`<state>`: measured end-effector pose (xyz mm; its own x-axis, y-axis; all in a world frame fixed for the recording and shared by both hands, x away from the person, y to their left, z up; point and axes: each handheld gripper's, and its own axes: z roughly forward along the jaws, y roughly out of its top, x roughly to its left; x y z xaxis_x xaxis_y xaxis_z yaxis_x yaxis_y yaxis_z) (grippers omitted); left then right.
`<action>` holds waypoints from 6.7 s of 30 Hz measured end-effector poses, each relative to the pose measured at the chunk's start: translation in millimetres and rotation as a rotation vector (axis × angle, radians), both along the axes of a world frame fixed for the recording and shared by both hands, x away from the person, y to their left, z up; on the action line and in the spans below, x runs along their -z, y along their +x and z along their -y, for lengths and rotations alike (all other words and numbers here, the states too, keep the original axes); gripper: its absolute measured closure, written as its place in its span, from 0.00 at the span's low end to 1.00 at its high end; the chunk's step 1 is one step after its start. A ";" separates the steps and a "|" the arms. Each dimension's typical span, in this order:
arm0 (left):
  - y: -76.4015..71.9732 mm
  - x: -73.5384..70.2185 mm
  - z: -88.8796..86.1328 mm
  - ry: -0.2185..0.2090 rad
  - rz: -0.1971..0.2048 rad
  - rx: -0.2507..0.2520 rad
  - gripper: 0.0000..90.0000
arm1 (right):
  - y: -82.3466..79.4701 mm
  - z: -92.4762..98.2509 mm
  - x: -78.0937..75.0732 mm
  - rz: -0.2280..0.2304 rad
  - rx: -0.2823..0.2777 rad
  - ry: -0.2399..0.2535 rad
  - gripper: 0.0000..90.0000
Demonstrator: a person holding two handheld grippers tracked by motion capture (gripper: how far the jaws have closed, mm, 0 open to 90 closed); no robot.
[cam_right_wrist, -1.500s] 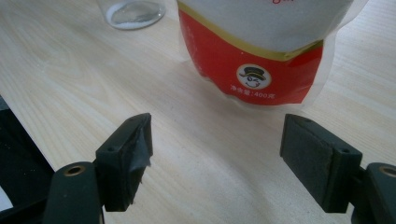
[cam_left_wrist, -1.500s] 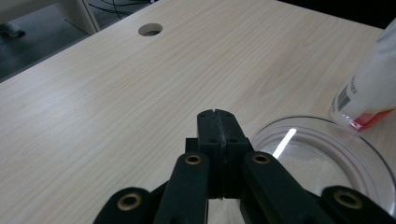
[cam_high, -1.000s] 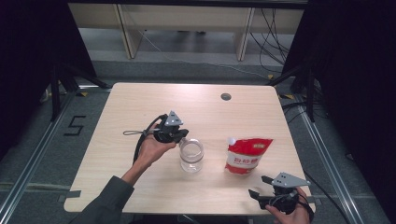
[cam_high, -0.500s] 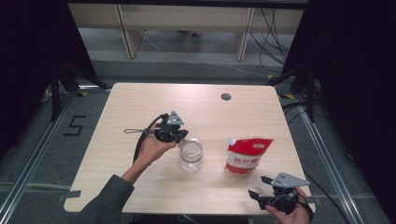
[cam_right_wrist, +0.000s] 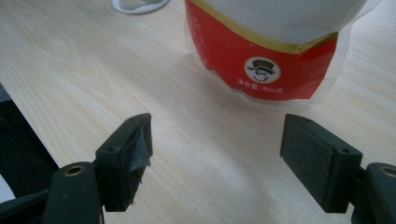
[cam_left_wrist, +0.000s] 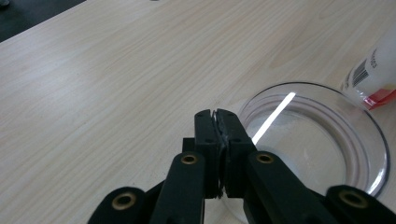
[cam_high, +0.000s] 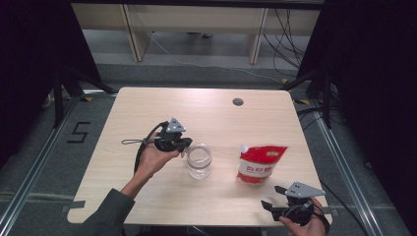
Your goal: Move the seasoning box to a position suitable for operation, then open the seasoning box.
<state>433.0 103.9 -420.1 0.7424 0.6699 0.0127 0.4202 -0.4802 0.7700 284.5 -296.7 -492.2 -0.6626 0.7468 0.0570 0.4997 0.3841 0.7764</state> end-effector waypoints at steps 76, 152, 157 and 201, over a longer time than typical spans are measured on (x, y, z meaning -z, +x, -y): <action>-62.2 62.0 -27.7 -0.048 0.065 0.039 0.84 | 1.1 -1.6 1.8 -0.017 -0.017 0.004 0.29; -116.2 17.1 -28.2 -0.251 0.087 0.141 0.89 | -0.1 -4.7 0.7 0.012 -0.034 0.043 0.29; -114.5 13.5 -18.8 -0.231 0.099 0.151 0.97 | 0.0 -5.4 -0.7 0.033 -0.024 0.050 0.28; -103.6 23.5 -12.7 -0.192 0.117 0.130 0.99 | -11.4 -49.7 -21.4 0.114 -0.169 0.115 0.73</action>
<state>329.4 116.6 -443.6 0.8236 0.5670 -0.0147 0.2671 -0.3649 0.8919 273.1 -247.0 -470.8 -0.7845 0.6179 0.0527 0.3424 0.3608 0.8675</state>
